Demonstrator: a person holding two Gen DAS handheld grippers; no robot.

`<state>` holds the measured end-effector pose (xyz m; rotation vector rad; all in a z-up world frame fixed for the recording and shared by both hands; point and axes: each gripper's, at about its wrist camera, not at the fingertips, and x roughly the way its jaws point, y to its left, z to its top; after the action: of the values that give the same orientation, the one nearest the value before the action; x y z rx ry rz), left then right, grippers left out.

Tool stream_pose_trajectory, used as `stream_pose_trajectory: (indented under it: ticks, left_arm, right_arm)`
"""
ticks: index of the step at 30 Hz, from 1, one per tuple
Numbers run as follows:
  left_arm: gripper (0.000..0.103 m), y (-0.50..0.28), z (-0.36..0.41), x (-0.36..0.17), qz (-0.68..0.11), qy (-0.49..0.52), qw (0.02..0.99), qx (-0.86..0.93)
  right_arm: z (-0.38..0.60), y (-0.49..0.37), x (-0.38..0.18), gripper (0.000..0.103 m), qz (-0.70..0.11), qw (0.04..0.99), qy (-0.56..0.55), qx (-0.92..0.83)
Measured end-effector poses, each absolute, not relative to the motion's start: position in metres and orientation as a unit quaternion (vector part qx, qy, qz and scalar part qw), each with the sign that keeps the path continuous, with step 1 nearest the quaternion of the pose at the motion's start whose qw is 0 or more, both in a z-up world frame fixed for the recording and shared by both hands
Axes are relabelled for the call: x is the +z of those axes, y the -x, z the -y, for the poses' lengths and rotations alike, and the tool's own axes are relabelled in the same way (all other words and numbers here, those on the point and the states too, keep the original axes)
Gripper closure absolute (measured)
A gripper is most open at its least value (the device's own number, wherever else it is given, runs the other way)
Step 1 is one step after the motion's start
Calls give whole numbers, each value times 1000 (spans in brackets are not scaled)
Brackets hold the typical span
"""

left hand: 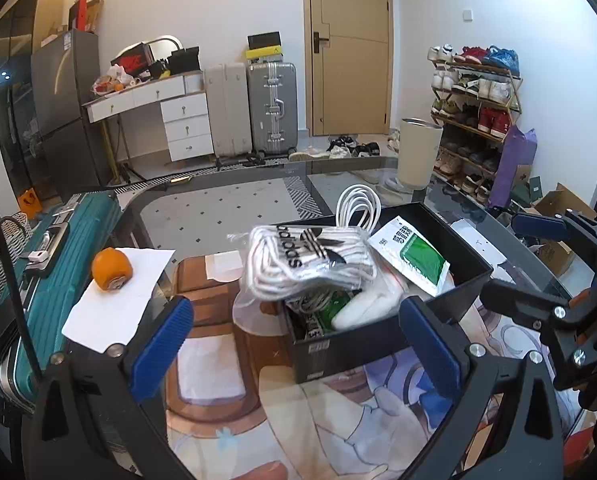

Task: Organize soft objects
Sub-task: 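Lower the packet and adidas bag into the box and open both grippers, then withdraw both tools from the box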

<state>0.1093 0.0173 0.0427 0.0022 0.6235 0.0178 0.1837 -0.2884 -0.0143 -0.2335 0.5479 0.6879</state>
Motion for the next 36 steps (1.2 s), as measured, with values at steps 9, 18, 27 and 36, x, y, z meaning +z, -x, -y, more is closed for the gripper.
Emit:
stream_pose_trajectory:
  ticks: [9,18,27,36]
  left_arm:
    - [0,-89,-25,34,-286,17,958,20]
    - [0,-84,-19,25,-275,17,961,19]
    - [0,-83,-14,17,-267,8,963,22]
    - [0,-86,-10,14,-274,3,962,17]
  right_arm:
    - [291,-168,-22,1,-242,902,100,342]
    - [292,-160,-31,1,-230,905,92,346]
    - [292,-158,-38,1,-216,910,86,343]
    - [294,-158,-38,1,-206,914,78,342]
